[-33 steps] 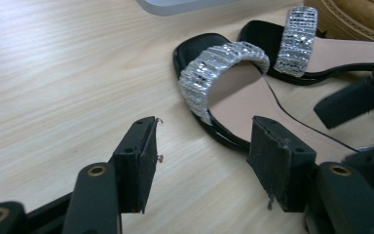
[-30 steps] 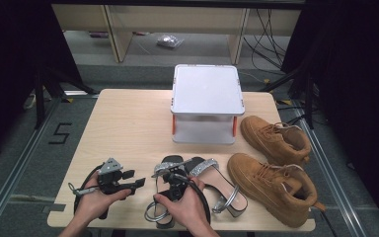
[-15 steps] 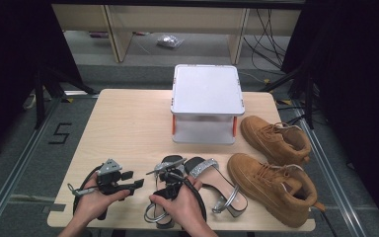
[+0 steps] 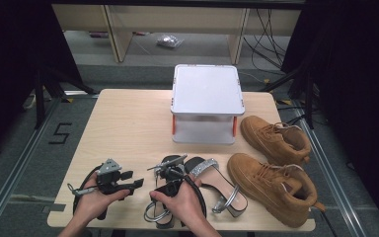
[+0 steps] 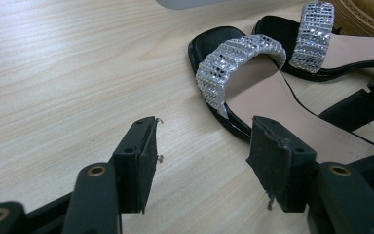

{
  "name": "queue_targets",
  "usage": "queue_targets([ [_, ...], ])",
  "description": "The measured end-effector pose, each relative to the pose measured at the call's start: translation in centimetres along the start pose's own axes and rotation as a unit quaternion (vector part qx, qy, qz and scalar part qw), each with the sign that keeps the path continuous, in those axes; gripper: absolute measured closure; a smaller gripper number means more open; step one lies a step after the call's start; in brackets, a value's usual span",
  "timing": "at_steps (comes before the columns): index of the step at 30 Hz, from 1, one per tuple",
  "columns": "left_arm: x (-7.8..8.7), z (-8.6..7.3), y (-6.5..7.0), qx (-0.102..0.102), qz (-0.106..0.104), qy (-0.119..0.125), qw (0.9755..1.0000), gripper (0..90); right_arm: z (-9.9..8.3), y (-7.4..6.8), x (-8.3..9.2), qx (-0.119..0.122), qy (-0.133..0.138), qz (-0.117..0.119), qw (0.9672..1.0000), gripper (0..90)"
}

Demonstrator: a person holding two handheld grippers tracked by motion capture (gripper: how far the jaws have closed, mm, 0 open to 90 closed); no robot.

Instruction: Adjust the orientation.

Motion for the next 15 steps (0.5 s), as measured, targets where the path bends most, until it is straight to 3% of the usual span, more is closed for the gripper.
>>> queue_targets([
  [1,0.13,-0.09,-0.16,-0.006,0.003,-0.006,1.0000,43.1,-0.01,0.02,0.03,-0.003,-0.005,-0.003,1.0000,26.9],
  [2,0.19,-0.11,-0.20,-0.007,0.003,-0.009,0.9999,43.2,0.22,0.17,-0.18,0.008,0.012,-0.001,0.9999,26.5],
  [4,0.13,0.07,-0.15,-0.001,0.004,0.002,1.0000,43.2,0.09,0.00,-0.14,-0.009,-0.019,-0.001,0.9998,25.6],
  [6,0.39,0.22,-0.27,-0.007,0.004,-0.003,1.0000,43.2,0.32,-0.12,-0.26,-0.009,-0.017,0.017,0.9997,25.7],
  [7,0.35,0.41,-0.22,-0.005,0.006,0.008,0.9999,43.2,0.44,-0.09,-0.34,-0.002,-0.009,0.026,0.9996,25.7],
  [8,0.40,0.50,-0.17,-0.001,0.005,0.009,0.9999,43.2,0.46,0.00,-0.22,-0.009,-0.021,0.032,0.9992,26.3],
  [9,0.42,0.54,-0.25,-0.003,0.006,0.013,0.9999,43.2,0.42,-0.31,0.11,-0.043,-0.042,0.042,0.9973,27.0],
  [10,0.47,0.56,-0.32,-0.004,0.008,0.011,0.9999,43.2,0.46,-0.25,0.15,-0.046,-0.045,0.050,0.9967,27.5],
  [14,0.64,0.51,-0.46,-0.010,0.011,0.000,0.9999,43.2,0.50,-0.12,0.11,-0.039,-0.044,0.039,0.9975,27.4],
  [15,0.44,0.59,-0.35,-0.006,0.008,0.013,0.9999,43.2,0.60,-0.14,0.05,-0.041,-0.041,0.034,0.9977,27.4],
])
Point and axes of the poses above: each handheld gripper's, and its own axes: x roughly backward along the jaws, z roughly out of its top, y roughly to its right, the point moved 6 cm from there along -x, roughly forward along the jaws, and after that the axes turned 13 degrees about -z, right-handed, at the moved point
